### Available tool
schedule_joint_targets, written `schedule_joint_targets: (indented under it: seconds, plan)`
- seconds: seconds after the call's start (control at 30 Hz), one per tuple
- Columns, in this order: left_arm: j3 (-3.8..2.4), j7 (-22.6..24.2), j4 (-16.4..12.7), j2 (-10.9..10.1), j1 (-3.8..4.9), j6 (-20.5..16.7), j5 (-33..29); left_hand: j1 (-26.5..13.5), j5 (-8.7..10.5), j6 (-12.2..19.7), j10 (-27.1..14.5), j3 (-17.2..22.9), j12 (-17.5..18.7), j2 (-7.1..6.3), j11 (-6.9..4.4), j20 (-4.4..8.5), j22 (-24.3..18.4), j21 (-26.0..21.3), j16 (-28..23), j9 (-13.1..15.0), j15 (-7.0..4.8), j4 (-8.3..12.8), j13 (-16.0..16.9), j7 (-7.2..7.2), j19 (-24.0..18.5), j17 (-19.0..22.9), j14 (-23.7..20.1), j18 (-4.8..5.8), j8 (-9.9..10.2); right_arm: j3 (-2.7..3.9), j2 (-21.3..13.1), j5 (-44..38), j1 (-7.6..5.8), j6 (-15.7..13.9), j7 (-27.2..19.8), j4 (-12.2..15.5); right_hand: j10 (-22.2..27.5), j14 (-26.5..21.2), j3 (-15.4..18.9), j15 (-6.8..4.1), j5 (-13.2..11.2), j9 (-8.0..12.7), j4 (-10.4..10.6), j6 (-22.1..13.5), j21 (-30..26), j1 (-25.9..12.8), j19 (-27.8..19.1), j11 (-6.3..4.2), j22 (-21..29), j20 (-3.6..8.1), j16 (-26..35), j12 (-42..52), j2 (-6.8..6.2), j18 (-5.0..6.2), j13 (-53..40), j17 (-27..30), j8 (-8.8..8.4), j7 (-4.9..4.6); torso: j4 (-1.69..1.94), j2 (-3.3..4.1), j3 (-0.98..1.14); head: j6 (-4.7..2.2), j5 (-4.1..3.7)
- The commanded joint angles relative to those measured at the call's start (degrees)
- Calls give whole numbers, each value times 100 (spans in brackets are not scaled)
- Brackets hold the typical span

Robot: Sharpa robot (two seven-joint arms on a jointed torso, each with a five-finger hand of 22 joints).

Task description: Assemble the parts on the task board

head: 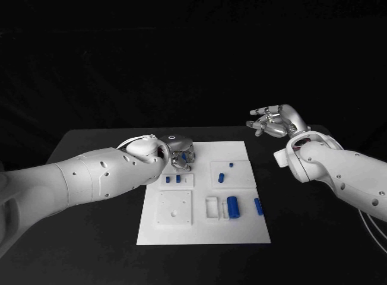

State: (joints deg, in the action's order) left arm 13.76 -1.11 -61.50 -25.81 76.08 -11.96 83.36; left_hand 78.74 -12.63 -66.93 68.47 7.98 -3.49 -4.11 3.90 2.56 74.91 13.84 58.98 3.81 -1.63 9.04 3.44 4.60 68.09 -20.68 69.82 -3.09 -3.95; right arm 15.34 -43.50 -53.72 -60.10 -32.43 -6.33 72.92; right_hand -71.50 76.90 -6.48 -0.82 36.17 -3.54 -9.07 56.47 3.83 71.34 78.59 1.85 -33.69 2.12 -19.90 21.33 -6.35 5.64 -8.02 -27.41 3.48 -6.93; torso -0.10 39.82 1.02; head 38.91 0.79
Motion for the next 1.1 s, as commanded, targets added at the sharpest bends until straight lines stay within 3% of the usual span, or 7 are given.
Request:
schedule_joint_targets:
  seconds: [0.03, 0.37, 0.6, 0.73, 0.77, 1.1]
  plan:
    - [-2, 62, 39, 30, -16, 77, 59, 53, -29, -4, -29, 44, 21, 61, -9, 8, 136, 7, 54, -5, 8, 42, -10, 20, 32, -15, 43, -67, 37, 4, 4, 8, 2, 62, -100, 11, -146, 116, 3, 32, 10, 6, -3, 8, 44, -2, -58, 30, 478, -75, 363, -269, 13, -34, 242, 239, -7, -47, 0, 3, 0, 3, -6]
    - [-3, 196, 181, 88, -88, -82, 62, 75, -35, 19, -74, 257, 25, 161, -59, 70, 149, 187, 125, -18, -66, 107, -18, -13, 40, -18, 130, -60, 40, 4, 11, 21, 2, 135, -106, 16, -285, 213, -342, 187, 46, 5, -8, 31, 8, -167, -338, 161, 1513, -246, 1288, -1384, 11, 10, 431, 990, -7, -94, -7, 18, -3, 10, -16]
    - [-3, 252, 250, 123, -121, -120, 49, -7, -13, 47, -49, 401, 22, 127, -68, 81, 139, 404, 159, -19, -77, 131, -16, -17, -12, -19, 209, -66, 41, 4, 9, 35, 2, 148, -114, 28, -362, 400, -383, 197, 54, 0, -21, 33, 70, -194, -202, 179, 2264, -246, 1569, -1667, -6, -6, 436, 1304, 4, -90, -4, 10, 1, 39, -37]
    - [-3, 270, 272, 141, -144, -118, 35, -27, -1, 139, -56, 410, 22, 107, -68, 80, 135, 435, 160, -23, -78, 126, -17, -28, -18, -18, 216, -66, 46, 4, 6, 38, 2, 146, -115, 32, -362, 400, -383, 197, 54, 0, -21, 33, 70, -194, -202, 179, 2264, -246, 1569, -1667, -6, -6, 436, 1304, 4, -90, 2, 9, 0, 49, -47]
    - [-3, 271, 278, 145, -150, -121, 32, -27, 4, 168, -56, 415, 22, 104, -70, 80, 135, 442, 161, -23, -78, 126, -17, -33, -18, -18, 220, -67, 43, 4, 7, 40, 2, 146, -116, 33, -352, 401, -367, 206, 54, 1, -19, 18, 136, -195, -180, 175, 2569, -249, 1560, -1671, -18, -7, 437, 1352, 4, -102, 2, 12, 1, 45, -48]
    - [-4, 250, 331, 174, -183, 38, 23, 17, -16, 144, 16, 519, 23, 149, -93, 91, 143, 557, 230, -21, -97, 140, -17, -4, -19, -44, 315, -87, 38, 4, 12, 51, 2, 156, -118, 34, -352, 401, -367, 206, 54, 1, -19, 18, 136, -195, -180, 175, 2569, -249, 1560, -1671, -18, -7, 437, 1352, 4, -102, -3, 5, 2, 77, -58]
